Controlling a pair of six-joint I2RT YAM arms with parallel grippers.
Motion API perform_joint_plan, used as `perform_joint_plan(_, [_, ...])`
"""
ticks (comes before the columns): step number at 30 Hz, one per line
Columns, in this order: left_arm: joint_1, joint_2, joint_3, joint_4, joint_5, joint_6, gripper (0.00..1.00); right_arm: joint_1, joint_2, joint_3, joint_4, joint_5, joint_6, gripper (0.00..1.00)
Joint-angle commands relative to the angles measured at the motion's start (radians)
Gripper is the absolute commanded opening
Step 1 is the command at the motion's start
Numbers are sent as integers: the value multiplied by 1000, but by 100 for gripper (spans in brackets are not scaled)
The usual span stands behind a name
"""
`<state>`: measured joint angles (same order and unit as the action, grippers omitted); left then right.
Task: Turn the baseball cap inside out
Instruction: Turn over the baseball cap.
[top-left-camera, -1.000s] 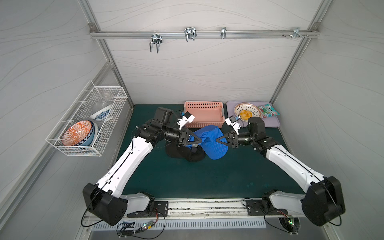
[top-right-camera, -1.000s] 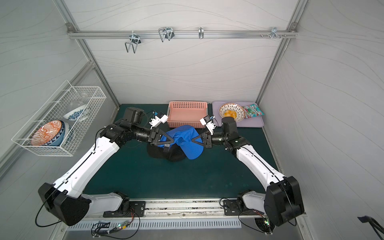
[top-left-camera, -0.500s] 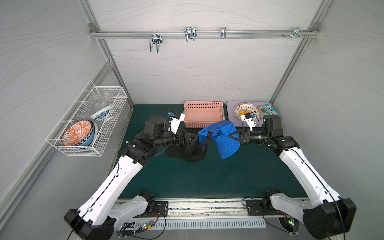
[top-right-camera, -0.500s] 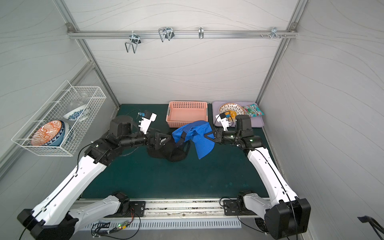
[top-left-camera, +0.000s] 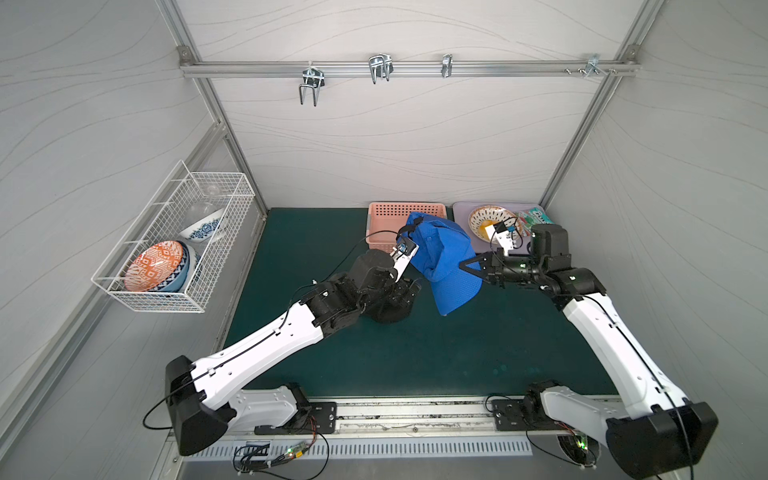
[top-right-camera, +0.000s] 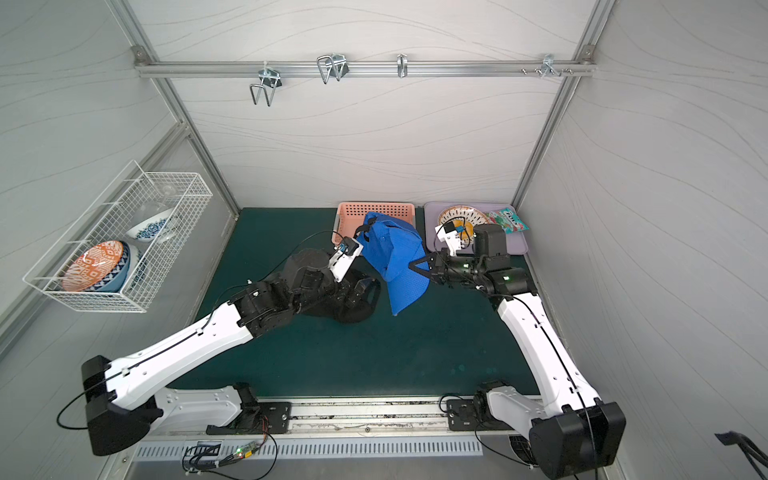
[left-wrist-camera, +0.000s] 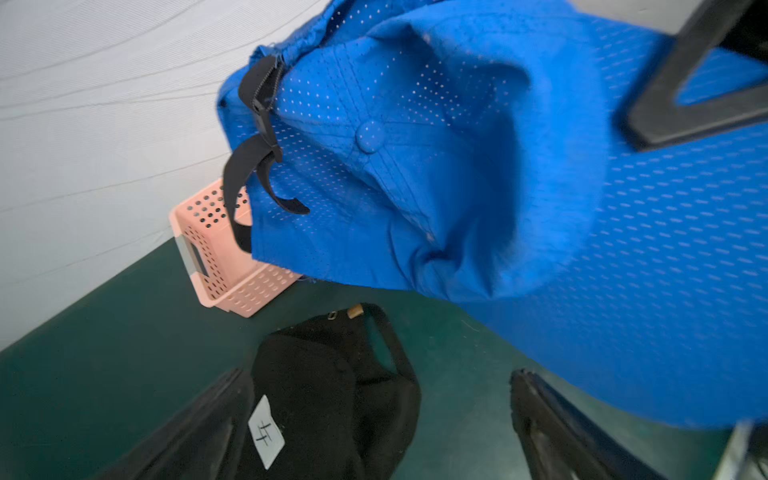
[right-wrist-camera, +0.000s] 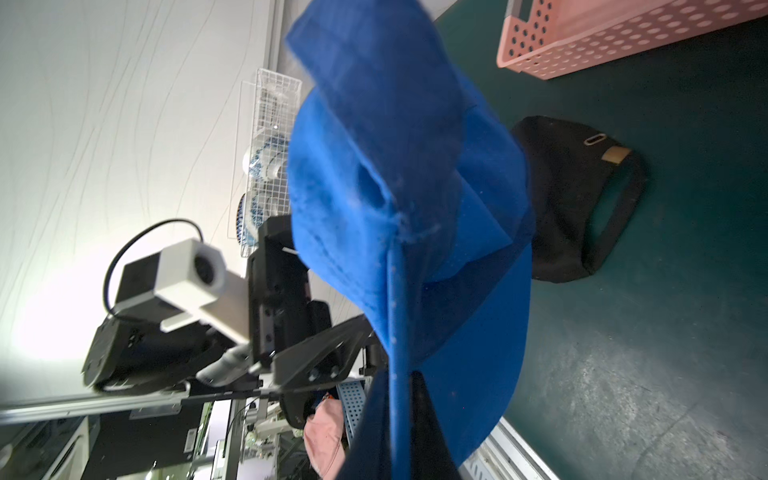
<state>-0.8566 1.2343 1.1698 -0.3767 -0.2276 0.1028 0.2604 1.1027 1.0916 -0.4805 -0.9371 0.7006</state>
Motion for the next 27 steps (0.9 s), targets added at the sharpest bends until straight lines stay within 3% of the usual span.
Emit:
perform_joint_plan(1, [91, 18, 85, 88, 65, 32, 100, 7, -15, 25, 11, -170, -53, 0])
perform_joint_plan(7, [210, 45, 117, 44, 428, 90, 97, 8, -18, 70, -62, -400, -154, 0])
perform_joint_plan(11, [275, 78, 139, 8, 556, 109, 95, 14, -8, 125, -184, -504, -254, 0])
perform_joint_plan(19, [295, 179, 208, -11, 852, 45, 97, 85, -12, 154, -217, -524, -292, 0])
perform_joint_plan(23, [296, 223, 188, 91, 1028, -59, 99, 104, -17, 168, -199, -517, -282, 0])
perform_joint_plan(27, [294, 287, 150, 201, 1258, -220, 94, 117, -15, 185, -106, -503, -192, 0])
